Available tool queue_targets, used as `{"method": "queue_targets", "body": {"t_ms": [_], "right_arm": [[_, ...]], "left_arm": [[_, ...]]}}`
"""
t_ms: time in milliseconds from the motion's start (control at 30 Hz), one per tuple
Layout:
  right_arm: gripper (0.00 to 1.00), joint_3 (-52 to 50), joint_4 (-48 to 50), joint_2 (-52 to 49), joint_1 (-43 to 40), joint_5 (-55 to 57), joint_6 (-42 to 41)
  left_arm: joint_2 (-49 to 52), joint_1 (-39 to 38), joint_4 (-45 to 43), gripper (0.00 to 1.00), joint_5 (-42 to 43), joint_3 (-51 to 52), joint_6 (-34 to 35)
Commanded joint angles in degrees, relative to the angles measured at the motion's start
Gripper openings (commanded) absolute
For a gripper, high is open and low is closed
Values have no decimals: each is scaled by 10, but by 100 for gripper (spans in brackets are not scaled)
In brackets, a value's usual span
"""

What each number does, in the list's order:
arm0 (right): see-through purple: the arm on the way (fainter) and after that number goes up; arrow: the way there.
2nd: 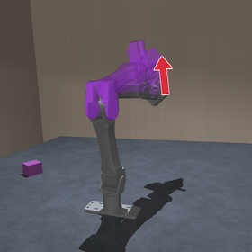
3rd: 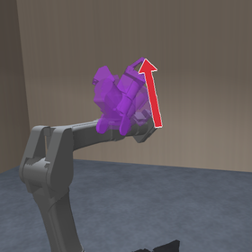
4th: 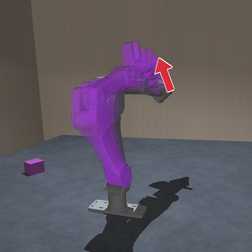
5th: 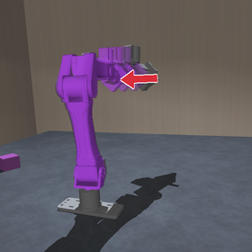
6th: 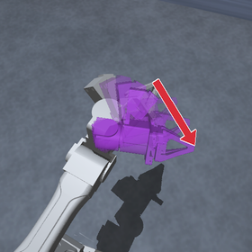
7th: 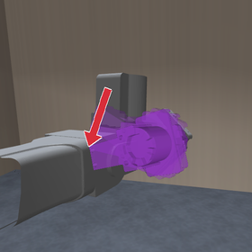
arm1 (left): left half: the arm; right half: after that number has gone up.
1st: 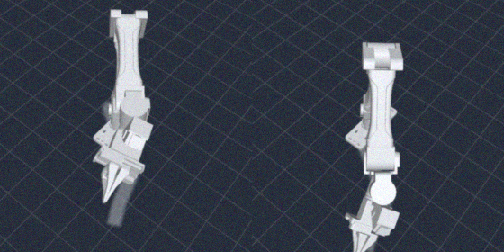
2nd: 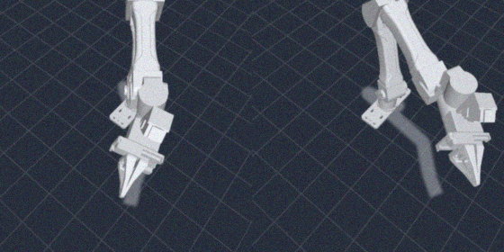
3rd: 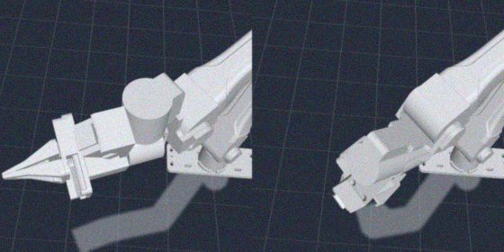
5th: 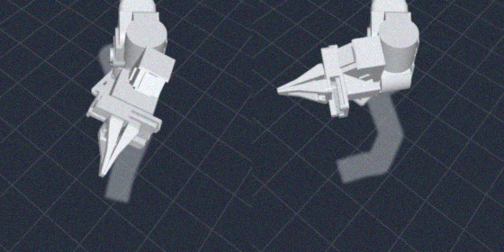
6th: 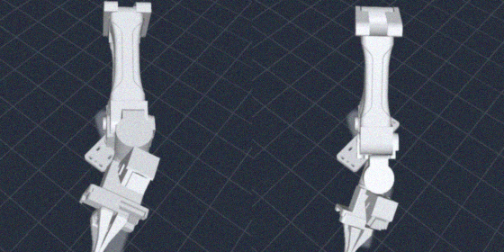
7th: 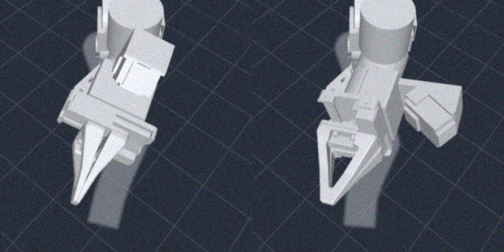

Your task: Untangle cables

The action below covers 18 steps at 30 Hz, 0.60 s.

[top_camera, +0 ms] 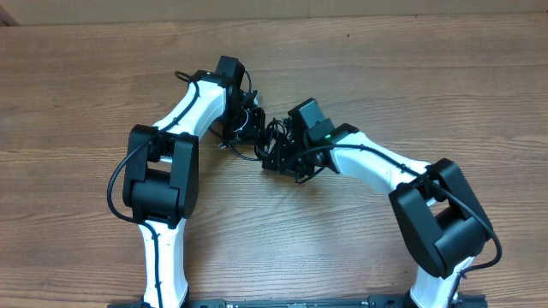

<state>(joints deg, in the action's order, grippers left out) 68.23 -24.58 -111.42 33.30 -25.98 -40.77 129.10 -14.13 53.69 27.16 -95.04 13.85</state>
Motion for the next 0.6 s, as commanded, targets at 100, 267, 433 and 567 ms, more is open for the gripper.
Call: {"method": "queue_targets", "body": {"t_ms": [100,267,433,567], "right_arm": [[31,0,37,-5,31,175,-130],[29,0,66,-6,42,210,-150],[14,0,69,-6,46,229,-150],[4,0,62,-6,46,240,-149]], "left_arm": [[29,10,2,4,29,16,19],[29,16,2,4,30,16,21],[29,15,3,4,59,16,25],[29,15,3,4,76,16,25]]}}
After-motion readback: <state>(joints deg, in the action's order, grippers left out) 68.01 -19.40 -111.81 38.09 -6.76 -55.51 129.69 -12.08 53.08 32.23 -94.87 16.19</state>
